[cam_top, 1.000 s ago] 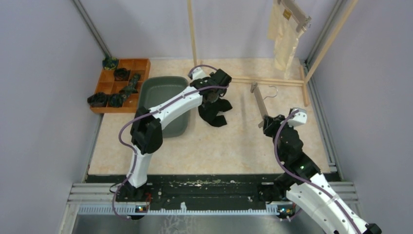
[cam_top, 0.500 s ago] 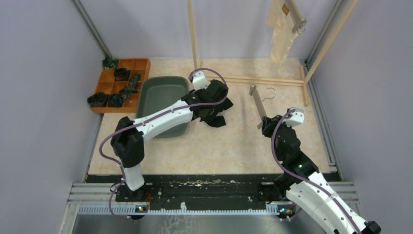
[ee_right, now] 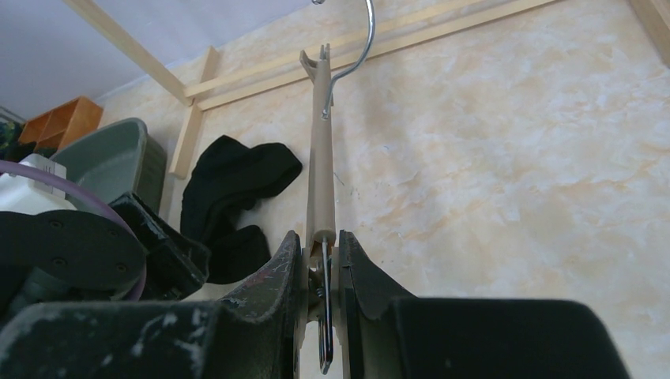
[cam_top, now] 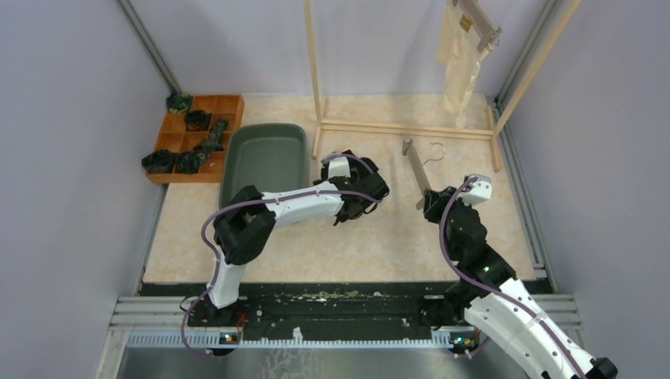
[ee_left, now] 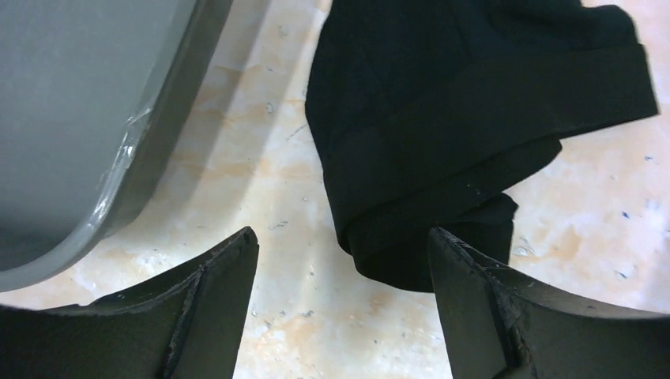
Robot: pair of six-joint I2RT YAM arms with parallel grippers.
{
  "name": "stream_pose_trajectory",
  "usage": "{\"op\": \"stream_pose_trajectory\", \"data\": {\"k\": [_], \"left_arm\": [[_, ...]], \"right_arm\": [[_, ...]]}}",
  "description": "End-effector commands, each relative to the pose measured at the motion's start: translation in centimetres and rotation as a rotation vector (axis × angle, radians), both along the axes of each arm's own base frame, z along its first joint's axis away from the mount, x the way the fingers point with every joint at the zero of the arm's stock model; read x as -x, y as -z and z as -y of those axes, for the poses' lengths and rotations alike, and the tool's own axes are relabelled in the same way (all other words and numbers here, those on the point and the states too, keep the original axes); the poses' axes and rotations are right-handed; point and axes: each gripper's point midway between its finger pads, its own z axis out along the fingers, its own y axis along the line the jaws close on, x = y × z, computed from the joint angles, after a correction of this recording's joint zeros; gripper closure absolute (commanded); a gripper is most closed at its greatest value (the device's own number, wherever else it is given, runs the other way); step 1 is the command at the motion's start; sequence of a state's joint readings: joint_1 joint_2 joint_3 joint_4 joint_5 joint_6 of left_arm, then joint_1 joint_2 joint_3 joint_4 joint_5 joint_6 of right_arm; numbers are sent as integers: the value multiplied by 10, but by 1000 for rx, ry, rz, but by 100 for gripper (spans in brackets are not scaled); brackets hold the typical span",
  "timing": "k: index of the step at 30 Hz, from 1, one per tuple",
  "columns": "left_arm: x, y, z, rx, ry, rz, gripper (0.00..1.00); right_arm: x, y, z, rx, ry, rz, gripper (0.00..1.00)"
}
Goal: Clip the underwear to the hanger
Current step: Flatten out the underwear at the center of the board.
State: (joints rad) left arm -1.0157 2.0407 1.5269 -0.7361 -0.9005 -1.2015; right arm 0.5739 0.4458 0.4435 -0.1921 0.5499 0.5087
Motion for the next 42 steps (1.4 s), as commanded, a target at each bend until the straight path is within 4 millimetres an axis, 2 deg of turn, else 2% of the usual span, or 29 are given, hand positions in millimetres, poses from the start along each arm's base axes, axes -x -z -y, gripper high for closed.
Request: {"op": "stream_pose_trajectory", "data": {"k": [1,9,16,22,28,30,34,38,42], "left_arm": [[-3,-2,-21,-25,-75,70,16],[-13,11,-20,-12,-35,81,15],[-17,9,-29,-25,-38,121,17],[-20,15,-29,3,17,152,26],[-26,12,-27,-1,43,205,38],[-28,10,-26,7,57,225,43],[-30,10,-24,7,79,246,62],[-31,7,-25,-14,70,242,99],[-30,-14,-25,-20,59,236,100]], "right_arm": [[-3,-19,-6,-48,-19,71,100],[-3,-21,-6,-48,-17,75,100],[-3,-20,-6,-48,-18,73,100],[-2,-21,-6,-50,-21,75,100],[-2,-20,-6,-52,-23,75,100],[-1,-20,-7,-52,-26,74,100],[-1,-20,-7,-50,-25,73,100],[-1,-19,-7,-49,-26,71,100],[-2,-20,-7,-52,-27,74,100]]}}
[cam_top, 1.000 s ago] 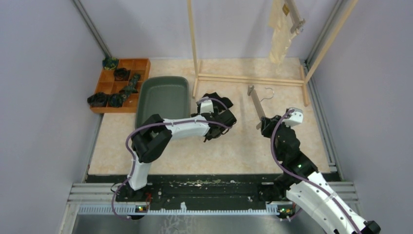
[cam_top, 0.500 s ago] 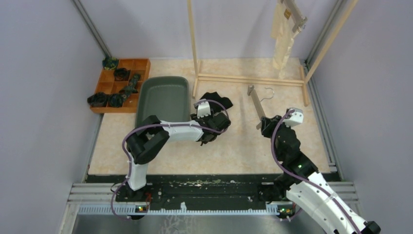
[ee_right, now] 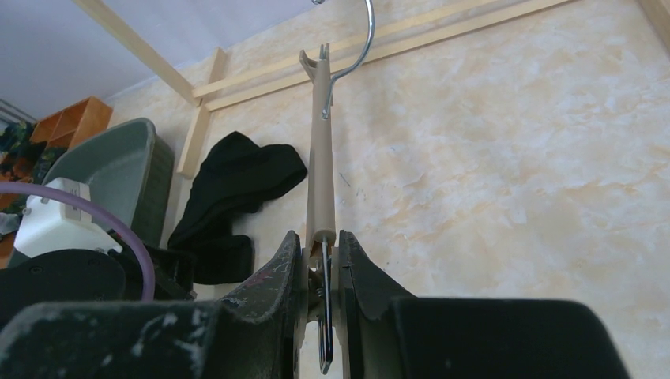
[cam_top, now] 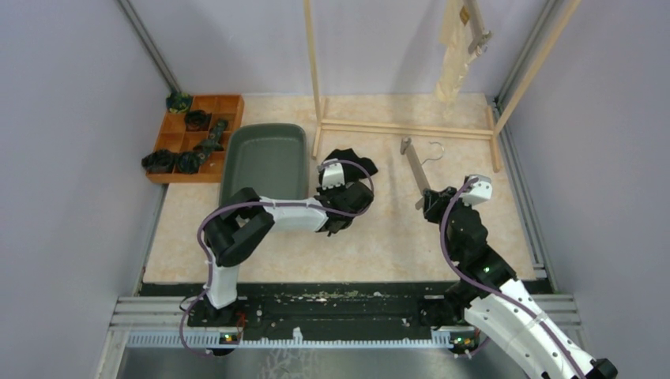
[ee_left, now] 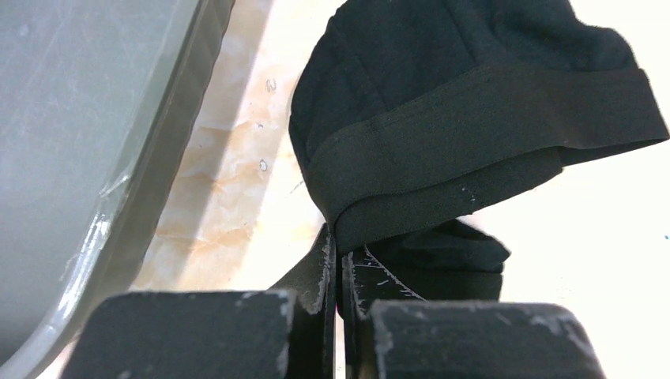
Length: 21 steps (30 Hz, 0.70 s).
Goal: Clip the underwear to the hanger
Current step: Flatten out the underwear at the center of the board.
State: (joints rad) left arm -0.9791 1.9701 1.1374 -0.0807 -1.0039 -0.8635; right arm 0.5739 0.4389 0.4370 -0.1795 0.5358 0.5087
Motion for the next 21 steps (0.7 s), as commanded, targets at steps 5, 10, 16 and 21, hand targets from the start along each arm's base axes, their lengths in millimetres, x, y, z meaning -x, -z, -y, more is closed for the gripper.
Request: {"op": "stream_pose_trajectory", "data": {"k": [5,10,16,21], "left_arm": [[-4,-100,11,55,85,47,100],[5,-151,12,23,201,51,100],[17,-197,3,-49,331,64,100],[25,-228,-1,-64,413,105,100]], "right_arm": [[-2,-19,-5,-41,-14,64,100],[-1,-19,-6,-48,-22,66,100],[2,-20,-6,-58,-30,70,100],[4,-21,-5,-63,-32,72,100]]}}
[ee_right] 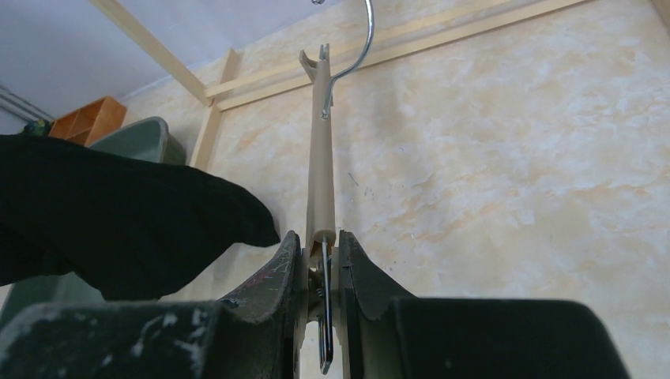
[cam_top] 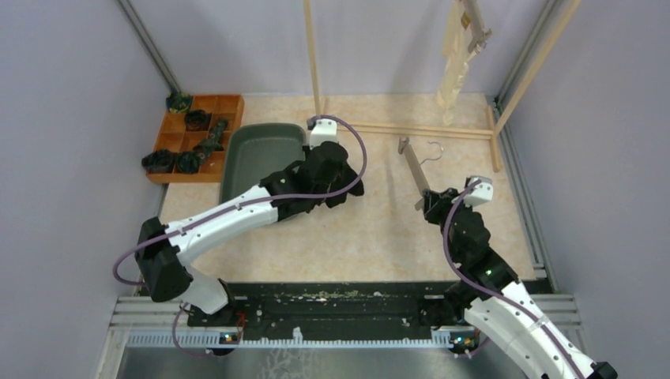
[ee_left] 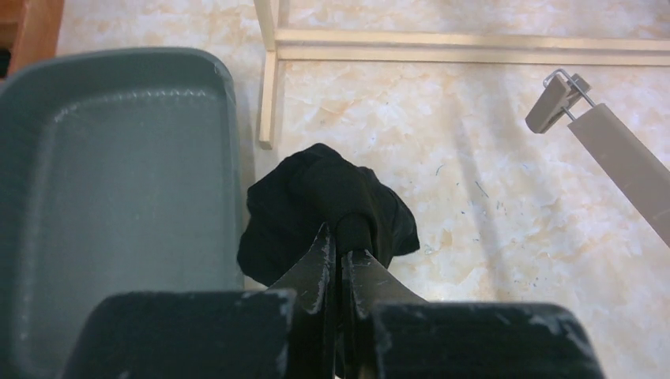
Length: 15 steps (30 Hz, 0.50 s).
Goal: Clip the underwear to the hanger
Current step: Flatten out the underwear at the center of the board.
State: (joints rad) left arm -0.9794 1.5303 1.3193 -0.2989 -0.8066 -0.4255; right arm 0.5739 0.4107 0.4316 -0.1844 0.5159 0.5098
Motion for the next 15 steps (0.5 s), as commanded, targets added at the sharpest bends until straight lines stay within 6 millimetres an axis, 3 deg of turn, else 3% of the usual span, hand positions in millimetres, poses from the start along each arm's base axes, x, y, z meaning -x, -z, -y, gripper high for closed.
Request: {"op": "stream_pose_trajectory", "data": {"k": [1,8,15], "left_arm": [[8,-28,-9,-80,80,20,100],[-8,-33,-25,-239,-66,13,100],[-48,-57,-15,-318,-187,61,100]], "right_arm": [[1,-19,-4,-52,-14,60,100],[1,-19,-4,-54,-14,61,100],[0,-19,-3,-52,-10,62,100]]}}
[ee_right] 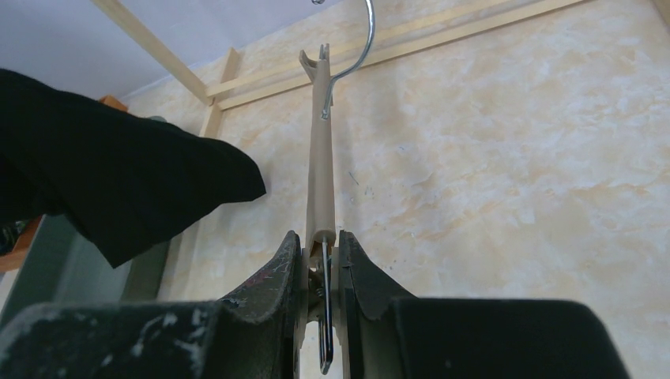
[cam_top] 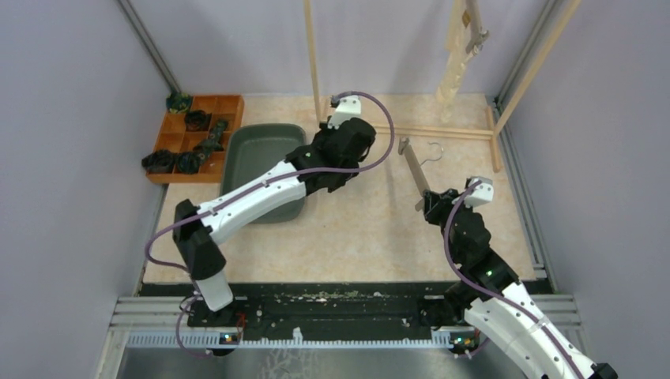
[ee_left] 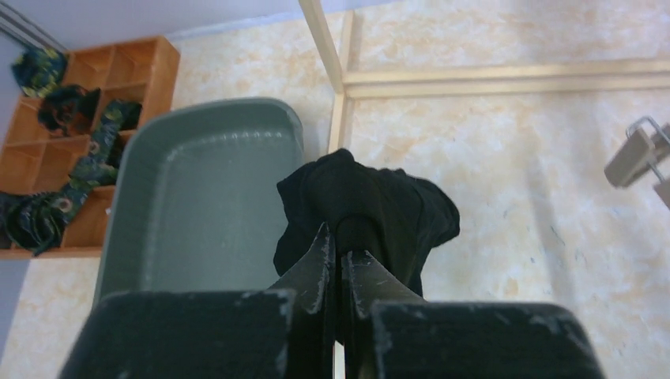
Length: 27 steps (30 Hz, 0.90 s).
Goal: Clip the underwear to the hanger
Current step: Flatten out the underwear at the center of the board.
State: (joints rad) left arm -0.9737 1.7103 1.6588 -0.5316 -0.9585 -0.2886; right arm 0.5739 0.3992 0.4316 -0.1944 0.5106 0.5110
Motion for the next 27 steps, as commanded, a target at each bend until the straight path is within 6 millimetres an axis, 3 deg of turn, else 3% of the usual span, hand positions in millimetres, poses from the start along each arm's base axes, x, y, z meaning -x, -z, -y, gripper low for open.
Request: {"op": "stream_pose_trajectory", "data": {"k": [1,7,10,13,15,18,21,24,27], "left_arm": [[-29,-28,-10,-88,-106,57,100],[-61,-88,-12,-178,-194,198,100],[-58,-90,-12,-273,-240,222,100],[-51,-48,7,-366,-202,180,100],[-47,-3,28,-387,-119,110,100],[-33,82,66,-278,96,-138,100],[-18,142,83,-246,167,-254,100],[-4,185,88,-214,193,-353,100],[7,207,89,-181,212,-411,99]], "right_arm": [[-2,-18,-4,-49,-7,61,100],[-2,-17,-2,-44,2,61,100],[-3,-17,-2,-44,3,62,100],[-4,-17,-3,-42,2,62,100],[-4,-16,-3,-41,2,59,100],[-4,-14,-2,-36,7,56,100],[-2,-14,1,-30,15,53,100],[2,-19,6,-33,25,67,100],[6,-24,11,-32,35,75,100]]}}
